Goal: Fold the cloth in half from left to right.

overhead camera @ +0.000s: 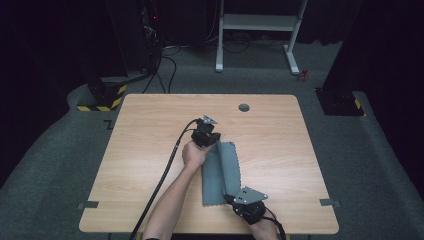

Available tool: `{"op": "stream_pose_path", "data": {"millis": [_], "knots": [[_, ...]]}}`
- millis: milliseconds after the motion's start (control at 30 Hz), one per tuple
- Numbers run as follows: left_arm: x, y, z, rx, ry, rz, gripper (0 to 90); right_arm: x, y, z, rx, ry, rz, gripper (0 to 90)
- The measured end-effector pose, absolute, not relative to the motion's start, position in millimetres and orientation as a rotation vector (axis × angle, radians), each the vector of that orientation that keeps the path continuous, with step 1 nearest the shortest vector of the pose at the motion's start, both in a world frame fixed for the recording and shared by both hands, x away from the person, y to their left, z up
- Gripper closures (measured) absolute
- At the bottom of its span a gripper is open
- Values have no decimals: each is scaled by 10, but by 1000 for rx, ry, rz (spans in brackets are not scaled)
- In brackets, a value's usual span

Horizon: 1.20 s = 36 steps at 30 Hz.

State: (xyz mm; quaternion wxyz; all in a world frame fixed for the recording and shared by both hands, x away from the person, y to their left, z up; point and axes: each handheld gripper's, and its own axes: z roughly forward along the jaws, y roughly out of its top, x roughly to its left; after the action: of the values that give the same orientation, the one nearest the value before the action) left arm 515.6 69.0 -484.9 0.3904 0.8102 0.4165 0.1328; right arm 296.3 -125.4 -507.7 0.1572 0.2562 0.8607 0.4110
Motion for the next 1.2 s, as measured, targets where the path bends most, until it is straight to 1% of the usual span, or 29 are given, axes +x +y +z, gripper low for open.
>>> {"op": "stream_pose_path", "data": {"millis": [567,1167,1200], "knots": [[5201,460,-4922,2071,1068,348,897,3003,-1491,-5141,829,2442,1165,900],[5221,324,-4997,2094,1044,345,897,2986,-1579,-5198,870,2463,1141,900],[5219,318,-5002,2086,1053,329,897,2976,-1586,-5202,873,2463,1134,900]]}}
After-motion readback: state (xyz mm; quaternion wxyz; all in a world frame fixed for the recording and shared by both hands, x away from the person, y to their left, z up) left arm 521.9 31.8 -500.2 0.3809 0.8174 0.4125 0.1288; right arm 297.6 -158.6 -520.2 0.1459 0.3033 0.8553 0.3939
